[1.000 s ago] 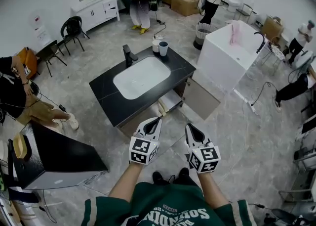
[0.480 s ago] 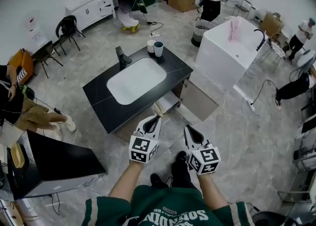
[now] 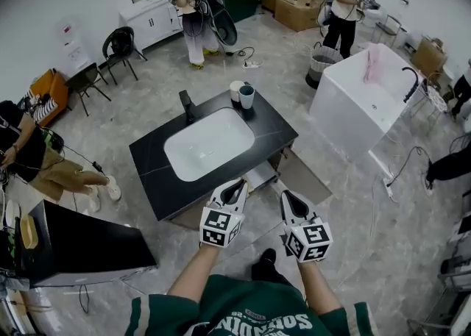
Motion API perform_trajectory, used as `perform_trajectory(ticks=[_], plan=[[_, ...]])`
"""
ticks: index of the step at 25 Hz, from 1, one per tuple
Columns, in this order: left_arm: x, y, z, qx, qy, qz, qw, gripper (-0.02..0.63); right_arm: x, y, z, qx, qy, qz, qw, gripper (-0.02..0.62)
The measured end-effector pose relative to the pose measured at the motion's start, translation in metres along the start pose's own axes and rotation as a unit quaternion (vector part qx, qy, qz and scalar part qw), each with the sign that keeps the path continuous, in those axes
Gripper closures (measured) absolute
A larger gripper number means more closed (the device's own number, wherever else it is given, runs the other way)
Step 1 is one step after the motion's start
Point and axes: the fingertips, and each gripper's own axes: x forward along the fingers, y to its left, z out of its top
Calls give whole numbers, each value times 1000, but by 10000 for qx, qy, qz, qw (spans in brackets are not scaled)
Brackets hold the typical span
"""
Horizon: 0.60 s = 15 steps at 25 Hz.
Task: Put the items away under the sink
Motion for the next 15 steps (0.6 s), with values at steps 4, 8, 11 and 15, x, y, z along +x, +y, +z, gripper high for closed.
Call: perform_trajectory(ticks=[4,8,11,15], plan=[[37,-1,7,-3,75,151,9999,594,20,-30,14,0,-19,228,9997,552],[64,6,10,-10,140,415,9990,594,36,-52,11,-7,153,478,9987,552],[77,9,12,-53,176,525,9985,594,45,-65,8,-34,253,600,9979,552],[89,14,13,-45,235,590,9980,594,55,-74,13,-34,248,717,9971,552]])
